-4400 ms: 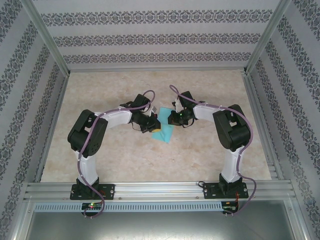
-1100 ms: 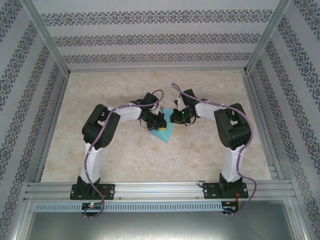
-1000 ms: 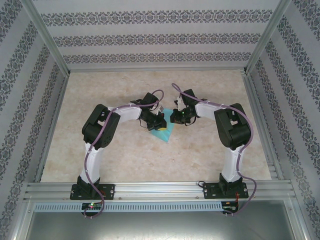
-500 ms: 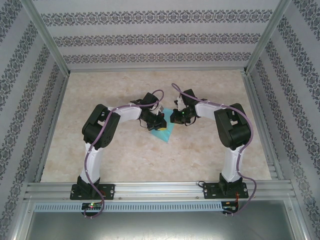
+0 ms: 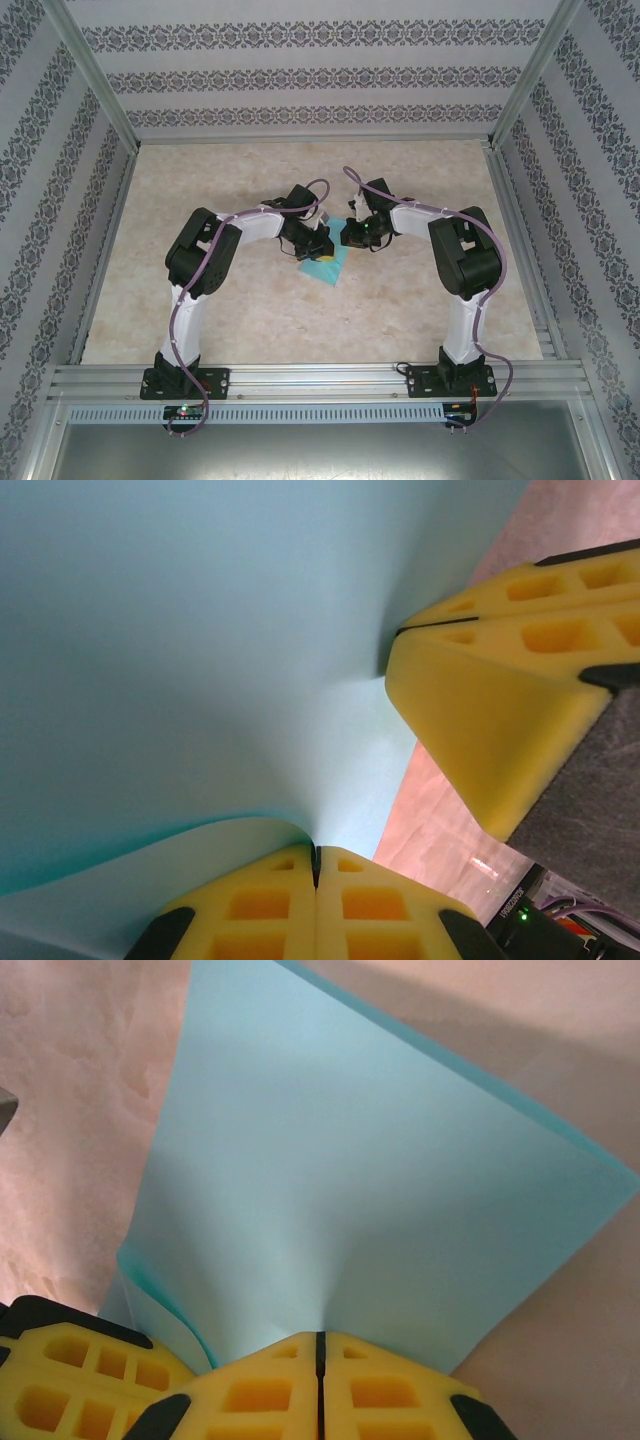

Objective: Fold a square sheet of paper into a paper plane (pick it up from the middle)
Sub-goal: Fold the triangle a second time at the center of the table.

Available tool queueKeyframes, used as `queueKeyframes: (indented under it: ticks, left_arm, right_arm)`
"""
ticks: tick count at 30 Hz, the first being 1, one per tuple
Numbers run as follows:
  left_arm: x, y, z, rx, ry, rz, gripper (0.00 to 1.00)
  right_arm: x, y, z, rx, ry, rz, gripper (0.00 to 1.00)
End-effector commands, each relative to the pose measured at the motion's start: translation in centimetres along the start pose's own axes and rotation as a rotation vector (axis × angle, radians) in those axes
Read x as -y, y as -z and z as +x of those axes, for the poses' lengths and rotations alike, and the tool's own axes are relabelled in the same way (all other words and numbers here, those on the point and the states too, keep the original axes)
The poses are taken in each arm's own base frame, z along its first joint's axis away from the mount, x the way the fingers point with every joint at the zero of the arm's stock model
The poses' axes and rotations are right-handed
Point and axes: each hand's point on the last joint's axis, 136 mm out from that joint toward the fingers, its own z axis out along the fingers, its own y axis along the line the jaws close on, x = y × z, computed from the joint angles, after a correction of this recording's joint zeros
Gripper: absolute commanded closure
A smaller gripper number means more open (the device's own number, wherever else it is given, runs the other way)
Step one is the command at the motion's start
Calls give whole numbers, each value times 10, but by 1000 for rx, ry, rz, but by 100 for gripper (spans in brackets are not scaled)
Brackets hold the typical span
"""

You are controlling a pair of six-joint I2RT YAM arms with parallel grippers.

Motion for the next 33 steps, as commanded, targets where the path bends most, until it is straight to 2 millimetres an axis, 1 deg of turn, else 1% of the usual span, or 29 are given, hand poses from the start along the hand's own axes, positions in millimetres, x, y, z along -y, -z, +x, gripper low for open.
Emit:
queueKeyframes:
  ticks: [1, 6, 14, 27, 33]
  left_arm:
    - [1, -8, 10, -44, -20, -17, 94]
    - [-2, -11, 9, -47, -18, -25, 94]
    - [-17, -15, 12, -53, -8, -70, 91]
    - [-18, -17, 2, -14, 11, -72, 91]
    - [-19, -17, 1, -10, 17, -75, 91]
  right_arm:
    - [1, -8, 10, -47, 10, 5, 93]
    - [1, -8, 10, -47, 12, 7, 93]
    - [-1, -6, 9, -44, 15, 3, 92]
    - [-2, -6, 10, -46, 15, -3, 93]
    - [-1, -8, 11, -50, 14, -2, 92]
